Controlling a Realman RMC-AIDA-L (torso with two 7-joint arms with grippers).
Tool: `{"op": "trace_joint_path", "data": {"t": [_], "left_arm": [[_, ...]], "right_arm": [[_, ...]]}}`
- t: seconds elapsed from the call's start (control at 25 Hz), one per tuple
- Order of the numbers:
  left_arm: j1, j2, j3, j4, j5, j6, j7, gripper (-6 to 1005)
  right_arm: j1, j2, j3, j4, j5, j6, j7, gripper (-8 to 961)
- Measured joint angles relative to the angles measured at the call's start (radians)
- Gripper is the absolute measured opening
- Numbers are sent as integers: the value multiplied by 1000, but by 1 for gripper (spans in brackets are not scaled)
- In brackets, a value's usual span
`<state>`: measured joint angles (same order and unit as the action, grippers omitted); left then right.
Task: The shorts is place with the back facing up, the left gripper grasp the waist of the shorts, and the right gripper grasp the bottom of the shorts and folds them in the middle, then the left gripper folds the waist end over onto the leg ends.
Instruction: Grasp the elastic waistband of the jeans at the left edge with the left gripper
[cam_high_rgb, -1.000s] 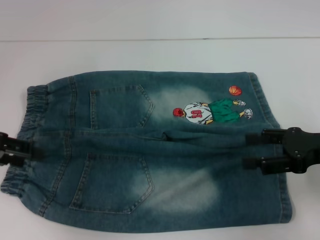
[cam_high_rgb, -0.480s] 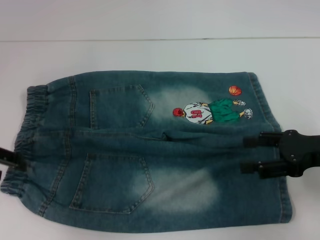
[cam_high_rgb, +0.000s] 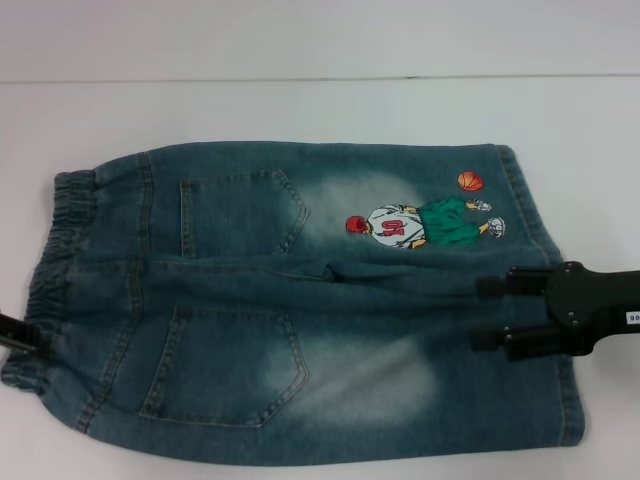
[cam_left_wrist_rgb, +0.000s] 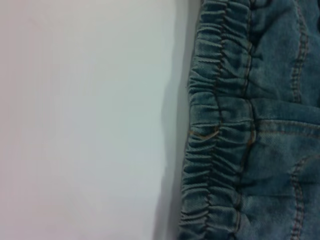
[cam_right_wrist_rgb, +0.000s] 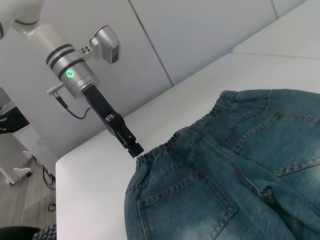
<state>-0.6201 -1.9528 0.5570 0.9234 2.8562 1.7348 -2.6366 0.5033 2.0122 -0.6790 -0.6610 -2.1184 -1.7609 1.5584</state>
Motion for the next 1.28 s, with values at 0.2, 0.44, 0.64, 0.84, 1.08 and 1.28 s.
{"op": "trace_joint_path", "data": {"t": [0.2,0.44,0.64,0.84,1.08,1.28], "left_arm": [[5,0,18,-21,0,-29,-2,746],[3,-6,21,-23,0,-40,-3,745],[3,-7,25,-28,0,-51,-3,745],[2,-8,38,-31,0,-54,-3,745],[-1,-8,42,-28,0,-55,-3,744],[-1,-5,37,-25,0,-55,-3,744]], "right_arm": [[-1,1,-6,1,0,8,0,912],[0,2,-7,5,0,10,0,912],[0,2,-10,10,0,20,-1,912],[0,2,-17,11,0,25,-1,912],[2,4,-19,13,0,31,-2,912],[3,5,-21,14,0,33,-2,912]]}}
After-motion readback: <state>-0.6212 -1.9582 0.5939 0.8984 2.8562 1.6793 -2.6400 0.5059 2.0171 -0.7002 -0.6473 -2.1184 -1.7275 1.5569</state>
